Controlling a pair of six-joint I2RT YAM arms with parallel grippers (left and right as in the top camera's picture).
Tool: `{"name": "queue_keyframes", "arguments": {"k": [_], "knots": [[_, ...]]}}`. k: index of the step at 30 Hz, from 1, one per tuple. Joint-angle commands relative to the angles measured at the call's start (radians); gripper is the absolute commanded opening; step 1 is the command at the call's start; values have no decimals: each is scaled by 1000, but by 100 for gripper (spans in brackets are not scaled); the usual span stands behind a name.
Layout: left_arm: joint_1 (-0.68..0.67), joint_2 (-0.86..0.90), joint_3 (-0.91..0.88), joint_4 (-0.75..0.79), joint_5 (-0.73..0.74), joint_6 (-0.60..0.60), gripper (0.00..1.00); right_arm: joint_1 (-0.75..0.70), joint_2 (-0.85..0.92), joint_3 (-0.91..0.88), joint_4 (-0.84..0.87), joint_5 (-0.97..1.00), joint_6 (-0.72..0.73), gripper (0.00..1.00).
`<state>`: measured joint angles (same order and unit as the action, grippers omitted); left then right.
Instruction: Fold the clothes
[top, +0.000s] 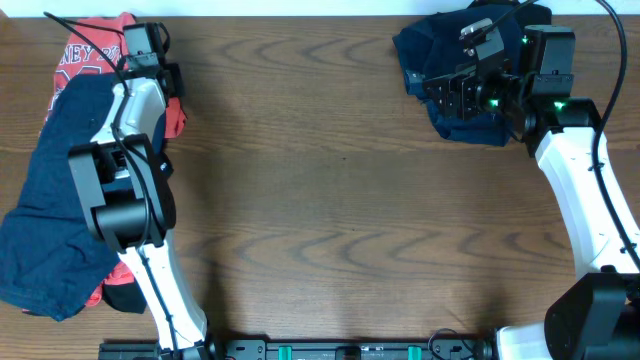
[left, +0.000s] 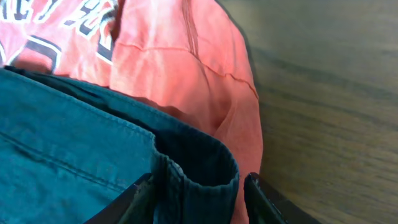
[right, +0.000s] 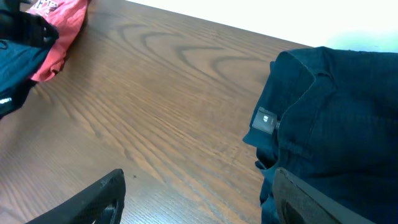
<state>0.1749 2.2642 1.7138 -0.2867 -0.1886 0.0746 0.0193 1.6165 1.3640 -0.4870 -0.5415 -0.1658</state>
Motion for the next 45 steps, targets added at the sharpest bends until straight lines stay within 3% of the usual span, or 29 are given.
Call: {"name": "queue_keyframes", "arguments": {"k": [1,2,5,6,13,26,33,39,45], "knots": [[3,18,3,5,-2,-9,46,8,5,-4,2,3,4,74],[4,18,3,6,-2,-8,41,8,5,-4,4,3,4,74],[5,18,3,11,-3,-8,8,8,5,-4,6,3,4,74],[5,17,3,12,-3,-8,6,8,5,-4,5,3,4,74],[2,-60,4,-15,-6,-9,6,8,5,-4,25,2,12,75],[-142,-524,5,-261,2,-9,6,9,5,-4,74,-70,64,75],[-255,-733,5,-284,2,0,6,51,5,-4,49,-69,63,77],[-273,-857,5,-277,3,-2,6,102,5,-4,45,-69,63,77],[-273,-911,5,-277,157,-2,6,161,5,-4,45,-70,60,77]]}}
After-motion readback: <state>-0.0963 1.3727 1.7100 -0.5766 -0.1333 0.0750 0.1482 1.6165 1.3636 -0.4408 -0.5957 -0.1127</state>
